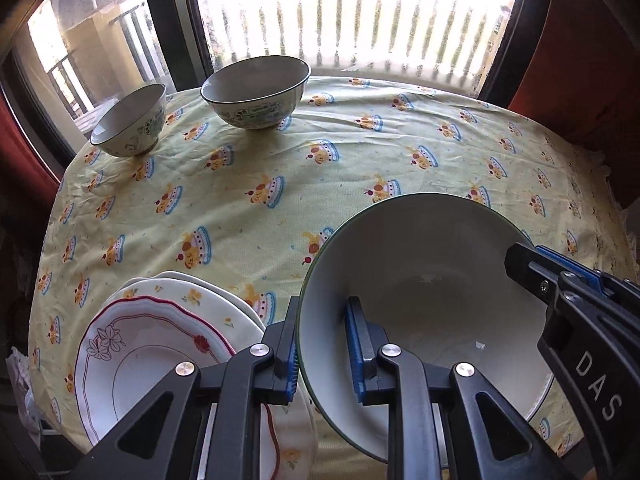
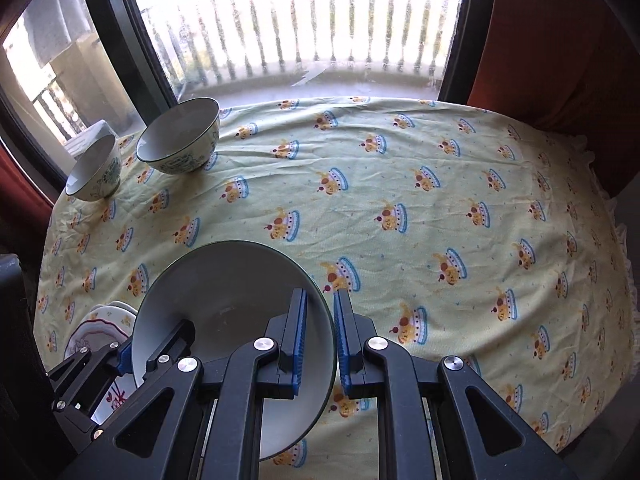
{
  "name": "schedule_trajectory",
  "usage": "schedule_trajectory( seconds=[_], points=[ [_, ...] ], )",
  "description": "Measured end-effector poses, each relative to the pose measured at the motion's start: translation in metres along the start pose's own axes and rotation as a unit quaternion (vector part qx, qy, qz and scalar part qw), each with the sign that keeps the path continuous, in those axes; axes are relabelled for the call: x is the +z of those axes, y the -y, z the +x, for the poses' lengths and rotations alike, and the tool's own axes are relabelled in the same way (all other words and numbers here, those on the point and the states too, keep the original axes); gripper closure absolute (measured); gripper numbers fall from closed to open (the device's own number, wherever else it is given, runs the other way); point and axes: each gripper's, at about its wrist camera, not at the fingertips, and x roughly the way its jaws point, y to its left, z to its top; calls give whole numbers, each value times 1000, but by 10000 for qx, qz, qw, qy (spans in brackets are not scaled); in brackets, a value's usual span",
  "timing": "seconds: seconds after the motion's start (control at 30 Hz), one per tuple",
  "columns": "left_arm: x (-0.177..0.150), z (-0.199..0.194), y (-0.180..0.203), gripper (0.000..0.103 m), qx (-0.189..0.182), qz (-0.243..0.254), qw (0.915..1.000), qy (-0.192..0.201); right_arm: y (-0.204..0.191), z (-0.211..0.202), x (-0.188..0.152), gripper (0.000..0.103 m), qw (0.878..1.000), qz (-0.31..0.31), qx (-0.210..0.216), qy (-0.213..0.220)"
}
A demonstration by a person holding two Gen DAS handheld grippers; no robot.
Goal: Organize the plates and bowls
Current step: 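Lift the large white bowl and carry it beside the plate stack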
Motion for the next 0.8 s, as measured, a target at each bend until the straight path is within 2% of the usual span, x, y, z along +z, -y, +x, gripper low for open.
schedule_trajectory(
  seconds=[0.47, 0.8],
  points=[
    [-56, -5, 18, 85, 199, -194, 9991, -313, 32, -4, -55, 86, 9988, -155, 270, -373],
    [-73, -5, 13, 85, 239, -379, 9977, -500, 31, -2, -78, 86, 9968, -265, 448, -612]
  ],
)
